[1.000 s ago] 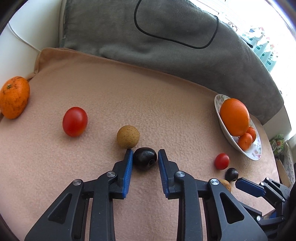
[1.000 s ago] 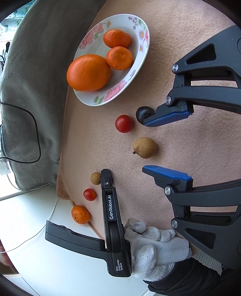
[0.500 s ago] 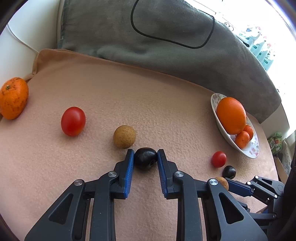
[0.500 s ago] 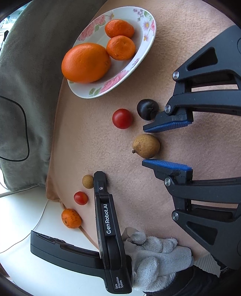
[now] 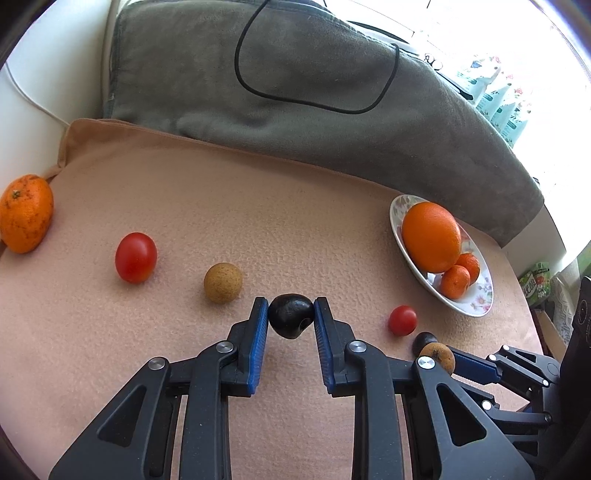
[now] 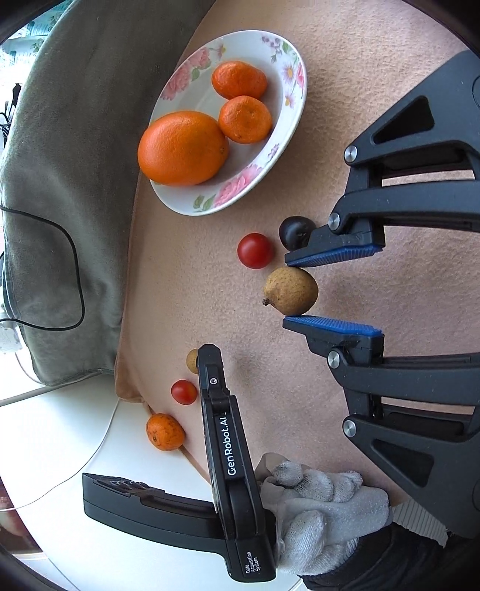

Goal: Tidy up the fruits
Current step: 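Carry the plum and brown fruit over the white plate with both tools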

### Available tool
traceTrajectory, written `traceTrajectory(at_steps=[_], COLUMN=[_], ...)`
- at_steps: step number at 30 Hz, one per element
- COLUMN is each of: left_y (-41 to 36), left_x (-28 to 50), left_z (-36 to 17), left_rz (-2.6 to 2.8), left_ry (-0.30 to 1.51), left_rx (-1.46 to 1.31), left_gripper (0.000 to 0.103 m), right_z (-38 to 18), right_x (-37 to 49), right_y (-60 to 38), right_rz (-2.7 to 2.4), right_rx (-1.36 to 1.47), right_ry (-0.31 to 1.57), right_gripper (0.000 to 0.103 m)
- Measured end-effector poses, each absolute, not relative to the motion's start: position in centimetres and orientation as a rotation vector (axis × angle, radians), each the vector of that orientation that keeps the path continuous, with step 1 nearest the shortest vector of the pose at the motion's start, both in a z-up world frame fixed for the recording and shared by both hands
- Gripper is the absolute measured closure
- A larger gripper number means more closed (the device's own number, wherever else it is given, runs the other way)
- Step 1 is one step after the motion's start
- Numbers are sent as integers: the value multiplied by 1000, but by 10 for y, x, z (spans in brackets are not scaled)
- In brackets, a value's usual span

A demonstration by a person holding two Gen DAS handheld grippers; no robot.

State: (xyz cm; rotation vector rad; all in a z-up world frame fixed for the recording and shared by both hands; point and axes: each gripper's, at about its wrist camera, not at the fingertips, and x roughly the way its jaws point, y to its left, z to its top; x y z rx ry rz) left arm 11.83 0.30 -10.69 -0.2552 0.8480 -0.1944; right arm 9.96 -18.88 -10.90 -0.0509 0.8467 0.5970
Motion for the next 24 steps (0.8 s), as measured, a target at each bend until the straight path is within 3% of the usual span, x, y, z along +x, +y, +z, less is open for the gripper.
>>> traceTrajectory(at_steps=[24], left_y=[-94], left_x=[164], left_z=[-52], left_rz=[-372], left_ry=[770], left_rx=[-156], left_gripper=[80], right_z=[-76], right_x=[109], right_y=[-287], right_rz=[425], right_rx=[48], right_ry=[762], right_gripper=[75])
